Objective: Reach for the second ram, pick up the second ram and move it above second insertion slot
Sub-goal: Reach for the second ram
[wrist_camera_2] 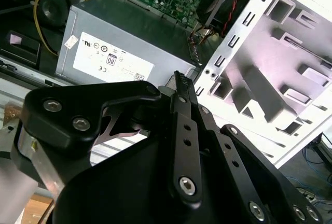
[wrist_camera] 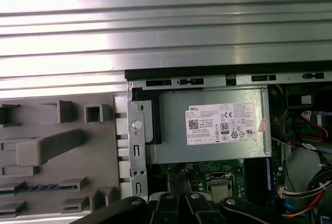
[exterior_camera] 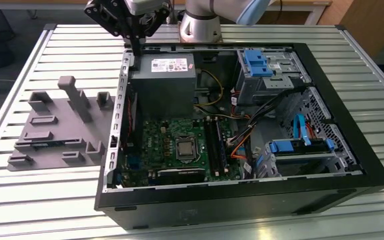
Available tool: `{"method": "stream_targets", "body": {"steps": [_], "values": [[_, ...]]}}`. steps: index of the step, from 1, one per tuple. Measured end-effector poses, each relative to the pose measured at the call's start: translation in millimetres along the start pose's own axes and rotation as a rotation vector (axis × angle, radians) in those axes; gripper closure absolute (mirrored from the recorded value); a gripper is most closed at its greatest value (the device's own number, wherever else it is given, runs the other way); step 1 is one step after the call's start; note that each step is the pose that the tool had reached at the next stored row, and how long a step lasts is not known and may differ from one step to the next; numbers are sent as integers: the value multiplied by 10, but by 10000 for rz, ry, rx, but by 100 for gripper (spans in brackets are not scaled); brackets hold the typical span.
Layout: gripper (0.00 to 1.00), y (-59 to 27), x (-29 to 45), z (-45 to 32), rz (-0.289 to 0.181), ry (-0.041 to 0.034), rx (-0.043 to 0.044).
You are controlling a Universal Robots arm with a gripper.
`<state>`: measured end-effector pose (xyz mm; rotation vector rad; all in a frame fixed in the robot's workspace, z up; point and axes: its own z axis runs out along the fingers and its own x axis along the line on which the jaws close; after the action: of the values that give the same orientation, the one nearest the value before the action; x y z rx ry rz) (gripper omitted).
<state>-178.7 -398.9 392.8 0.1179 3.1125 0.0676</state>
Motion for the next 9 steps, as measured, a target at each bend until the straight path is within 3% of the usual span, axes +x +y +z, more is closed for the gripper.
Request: {"method": "stream_targets", "body": {"steps": [9], "values": [[89,-5,71,0,1,0,-1]]}}
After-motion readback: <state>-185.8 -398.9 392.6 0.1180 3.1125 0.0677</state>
